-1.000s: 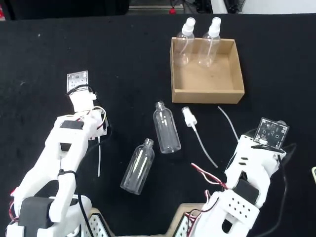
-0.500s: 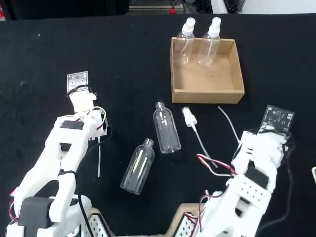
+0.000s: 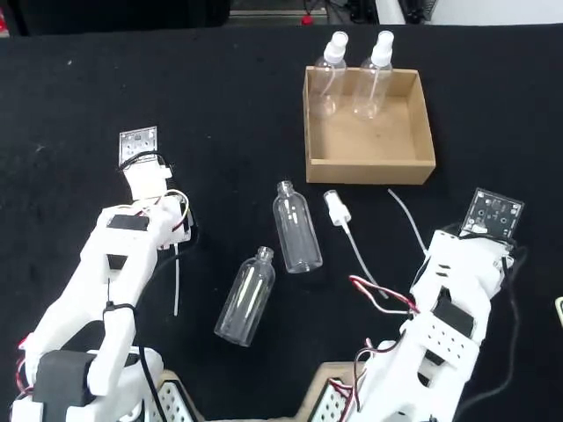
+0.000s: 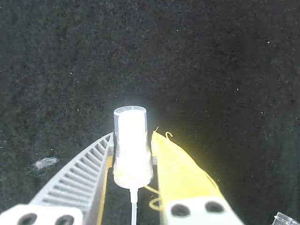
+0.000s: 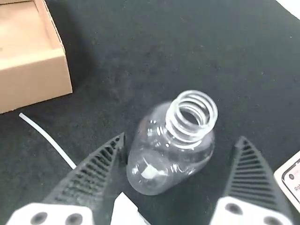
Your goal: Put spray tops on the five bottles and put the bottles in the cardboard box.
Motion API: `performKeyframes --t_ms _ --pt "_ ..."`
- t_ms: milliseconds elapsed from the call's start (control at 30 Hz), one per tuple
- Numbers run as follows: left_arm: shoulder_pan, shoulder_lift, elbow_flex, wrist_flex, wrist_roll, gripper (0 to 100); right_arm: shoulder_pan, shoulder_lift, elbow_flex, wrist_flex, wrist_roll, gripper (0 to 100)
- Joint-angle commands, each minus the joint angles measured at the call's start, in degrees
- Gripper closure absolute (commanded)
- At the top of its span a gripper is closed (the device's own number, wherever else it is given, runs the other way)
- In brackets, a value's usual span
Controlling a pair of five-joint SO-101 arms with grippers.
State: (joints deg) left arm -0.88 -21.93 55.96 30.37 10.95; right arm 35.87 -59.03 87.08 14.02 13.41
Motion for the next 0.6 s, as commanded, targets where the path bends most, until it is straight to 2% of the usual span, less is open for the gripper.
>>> performKeyframes --t_ms 0,167,567 --pt "0.0 -2.2 -0.3 -1.0 0.4 97 -0.4 -2.2 -0.4 -2.0 0.2 76.5" --pt "0.0 -2.2 -0.3 -1.0 0.4 97 0.0 -2.3 -1.4 -2.1 0.2 82.6" --pt "0.0 -2.6 -0.2 -0.9 0.4 97 -0.1 -2.2 -6.8 2.4 0.2 82.8"
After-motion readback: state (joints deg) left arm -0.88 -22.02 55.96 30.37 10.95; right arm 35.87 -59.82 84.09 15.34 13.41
